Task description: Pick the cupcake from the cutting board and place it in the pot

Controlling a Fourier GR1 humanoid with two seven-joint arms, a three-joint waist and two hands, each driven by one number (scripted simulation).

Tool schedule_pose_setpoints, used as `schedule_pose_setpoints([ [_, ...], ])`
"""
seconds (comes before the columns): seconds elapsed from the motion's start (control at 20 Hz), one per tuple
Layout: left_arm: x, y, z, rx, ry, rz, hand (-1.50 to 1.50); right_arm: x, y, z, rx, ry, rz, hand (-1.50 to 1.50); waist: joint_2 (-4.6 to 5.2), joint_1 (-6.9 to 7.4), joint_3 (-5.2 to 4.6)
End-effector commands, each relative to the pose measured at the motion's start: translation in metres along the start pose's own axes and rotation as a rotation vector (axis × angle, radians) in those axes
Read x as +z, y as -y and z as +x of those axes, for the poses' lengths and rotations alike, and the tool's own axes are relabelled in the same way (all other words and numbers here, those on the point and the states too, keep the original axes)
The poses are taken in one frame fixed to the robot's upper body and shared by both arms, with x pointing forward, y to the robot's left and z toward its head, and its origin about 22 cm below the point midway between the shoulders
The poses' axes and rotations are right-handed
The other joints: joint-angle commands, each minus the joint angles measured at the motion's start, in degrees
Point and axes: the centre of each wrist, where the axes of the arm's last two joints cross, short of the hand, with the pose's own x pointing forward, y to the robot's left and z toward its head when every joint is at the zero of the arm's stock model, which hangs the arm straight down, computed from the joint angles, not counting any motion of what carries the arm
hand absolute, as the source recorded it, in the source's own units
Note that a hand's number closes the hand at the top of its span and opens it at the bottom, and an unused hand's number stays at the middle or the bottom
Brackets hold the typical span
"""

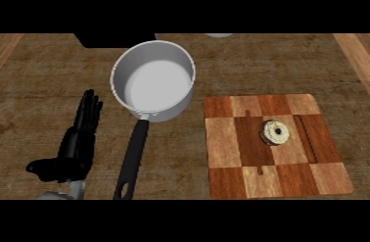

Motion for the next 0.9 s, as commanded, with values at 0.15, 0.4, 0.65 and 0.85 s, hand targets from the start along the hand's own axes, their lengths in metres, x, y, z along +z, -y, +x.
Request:
schedule_pose_setpoints([
  [0.15, 0.006, 0.007, 0.0, 0.003, 0.001, -0.008, 0.0, -0.011, -0.027, 0.038, 0.185, -0.209, 0.242, -1.5, 0.04, 0.86, 0.02],
  [0.4, 0.006, 0.005, -0.007, 0.019, -0.007, -0.03, 0.0, -0.052, -0.059, 0.044, 0.185, -0.265, 0.29, -1.5, 0.14, 1.26, 0.11],
  [0.65, 0.014, -0.004, -0.006, 0.003, -0.001, -0.017, 0.0, -0.06, -0.062, 0.037, 0.209, -0.317, 0.365, -1.5, 0.07, 1.02, 0.12],
  [0.85, 0.009, 0.01, -0.001, 0.013, -0.005, -0.015, 0.0, -0.066, -0.092, 0.025, 0.283, -0.401, 0.402, -1.5, 0.08, 1.16, 0.14],
])
